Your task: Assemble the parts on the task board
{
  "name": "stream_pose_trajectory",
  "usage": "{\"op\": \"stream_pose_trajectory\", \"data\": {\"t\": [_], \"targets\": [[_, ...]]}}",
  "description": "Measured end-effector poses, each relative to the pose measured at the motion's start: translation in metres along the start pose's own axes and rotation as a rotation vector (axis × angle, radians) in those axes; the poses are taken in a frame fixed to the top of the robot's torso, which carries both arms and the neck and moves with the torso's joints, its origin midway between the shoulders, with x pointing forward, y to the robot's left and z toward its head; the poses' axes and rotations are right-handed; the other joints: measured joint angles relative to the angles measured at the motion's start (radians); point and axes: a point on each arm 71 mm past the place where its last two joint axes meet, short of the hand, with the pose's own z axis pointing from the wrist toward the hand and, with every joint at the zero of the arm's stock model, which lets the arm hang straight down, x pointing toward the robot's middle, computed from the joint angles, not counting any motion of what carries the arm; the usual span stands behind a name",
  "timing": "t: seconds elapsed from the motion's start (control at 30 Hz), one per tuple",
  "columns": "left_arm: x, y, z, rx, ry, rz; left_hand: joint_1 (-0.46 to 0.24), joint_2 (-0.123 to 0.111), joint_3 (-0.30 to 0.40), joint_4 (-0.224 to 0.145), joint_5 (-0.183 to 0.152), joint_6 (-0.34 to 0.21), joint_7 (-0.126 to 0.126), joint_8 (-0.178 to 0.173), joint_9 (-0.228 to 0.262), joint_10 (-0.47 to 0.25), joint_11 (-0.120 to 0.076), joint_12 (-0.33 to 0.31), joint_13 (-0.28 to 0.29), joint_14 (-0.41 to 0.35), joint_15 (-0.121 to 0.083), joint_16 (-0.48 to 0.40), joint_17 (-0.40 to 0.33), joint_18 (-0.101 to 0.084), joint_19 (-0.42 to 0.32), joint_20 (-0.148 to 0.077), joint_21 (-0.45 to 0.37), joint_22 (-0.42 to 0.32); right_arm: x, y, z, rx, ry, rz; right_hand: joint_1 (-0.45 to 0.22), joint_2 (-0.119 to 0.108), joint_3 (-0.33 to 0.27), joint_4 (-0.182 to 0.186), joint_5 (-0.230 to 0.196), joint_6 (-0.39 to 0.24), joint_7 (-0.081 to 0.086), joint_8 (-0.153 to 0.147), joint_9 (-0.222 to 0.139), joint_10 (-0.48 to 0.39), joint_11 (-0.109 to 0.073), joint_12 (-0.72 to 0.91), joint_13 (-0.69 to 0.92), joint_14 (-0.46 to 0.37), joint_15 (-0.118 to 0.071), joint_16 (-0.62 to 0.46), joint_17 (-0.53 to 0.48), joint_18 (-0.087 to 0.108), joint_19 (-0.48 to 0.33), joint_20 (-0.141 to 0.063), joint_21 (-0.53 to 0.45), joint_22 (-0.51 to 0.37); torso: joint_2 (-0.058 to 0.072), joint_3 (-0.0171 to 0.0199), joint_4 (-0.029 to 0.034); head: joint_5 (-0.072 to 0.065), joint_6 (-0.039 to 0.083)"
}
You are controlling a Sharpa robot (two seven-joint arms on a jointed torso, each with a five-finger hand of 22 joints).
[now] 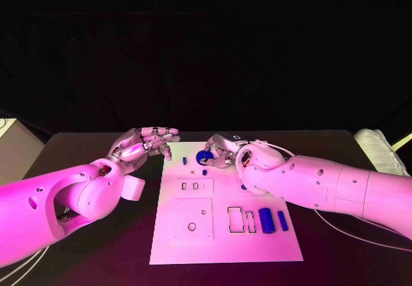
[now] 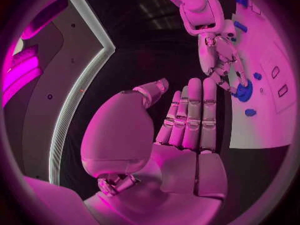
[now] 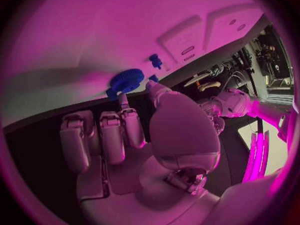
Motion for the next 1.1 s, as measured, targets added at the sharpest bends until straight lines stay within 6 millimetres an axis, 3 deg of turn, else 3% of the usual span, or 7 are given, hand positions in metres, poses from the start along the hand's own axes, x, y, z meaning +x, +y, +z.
{"op": "stream_pose_trajectory", "data": {"t": [0.13,0.5,0.7,0.87,1.1], "targets": [[0.000,0.000,0.000,-0.001,0.000,0.000,0.000,0.000,0.000,0.000,0.000,-0.001,0.001,0.000,0.000,0.000,0.000,0.000,0.000,0.000,0.000,0.000,-0.001,0.000,0.000,0.000,0.000,0.000,0.000,-0.003,-0.001,0.004,0.003,0.004,-0.005,0.005,0.005,0.005,0.013,0.006,-0.006,0.002,0.001,0.006,-0.001,0.000,0.000,0.000,0.000,0.000,0.000,0.000,0.000,0.000,0.000,0.000,0.000,0.0001,0.0005,0.000,-0.001],[-0.001,0.000,0.000,-0.004,-0.003,0.001,0.000,0.000,0.000,0.000,0.000,-0.001,0.001,0.000,0.000,0.000,0.000,0.000,0.000,0.000,0.000,0.000,-0.001,0.000,0.000,0.000,0.000,0.000,-0.001,-0.014,-0.008,0.025,0.003,0.006,-0.010,0.010,0.018,0.001,0.019,0.015,-0.001,0.009,0.000,0.008,-0.003,0.000,0.000,0.000,0.000,0.000,0.000,0.000,0.000,0.000,0.000,0.000,0.000,0.0006,-0.0004,0.001,0.000],[-0.003,0.000,0.000,-0.004,-0.007,0.003,0.000,0.000,0.000,0.000,0.000,-0.001,0.001,0.000,0.000,0.000,0.000,0.000,0.000,0.000,0.000,0.000,-0.001,0.000,0.000,0.000,0.000,0.000,-0.008,-0.025,-0.025,0.019,-0.040,0.036,0.017,-0.017,0.025,-0.015,0.031,0.013,-0.003,0.006,-0.006,0.010,-0.004,0.000,0.000,0.000,0.000,0.000,0.000,0.000,0.000,0.000,0.000,0.000,-0.002,0.0018,-0.0017,0.003,0.005],[-0.005,0.001,0.000,-0.005,-0.013,0.006,0.000,0.000,0.000,0.000,0.000,-0.001,0.001,0.000,0.000,-0.004,0.004,0.000,0.000,0.000,0.000,0.000,-0.001,0.000,0.000,0.000,0.000,0.000,-0.026,-0.037,-0.046,0.007,-0.082,0.090,0.034,-0.034,0.028,-0.026,0.031,0.005,-0.001,0.001,-0.010,0.004,0.002,-0.005,0.000,0.000,0.000,0.000,0.000,0.000,0.000,0.000,0.000,0.000,-0.007,0.0038,-0.0067,0.002,0.010],[-0.008,0.003,0.004,-0.006,-0.021,0.010,0.000,0.000,0.000,0.000,0.000,-0.001,0.001,0.000,0.000,-0.004,0.004,0.000,0.000,0.000,0.000,0.000,-0.001,0.000,0.000,0.000,0.000,0.000,-0.057,-0.077,-0.077,0.053,-0.109,0.181,0.122,-0.039,0.055,-0.077,0.011,0.005,-0.001,0.001,-0.014,0.000,-0.002,-0.008,0.000,0.000,0.000,0.000,0.000,0.000,0.000,0.000,0.000,0.000,-0.019,0.0095,-0.0170,0.005,0.009]]}}
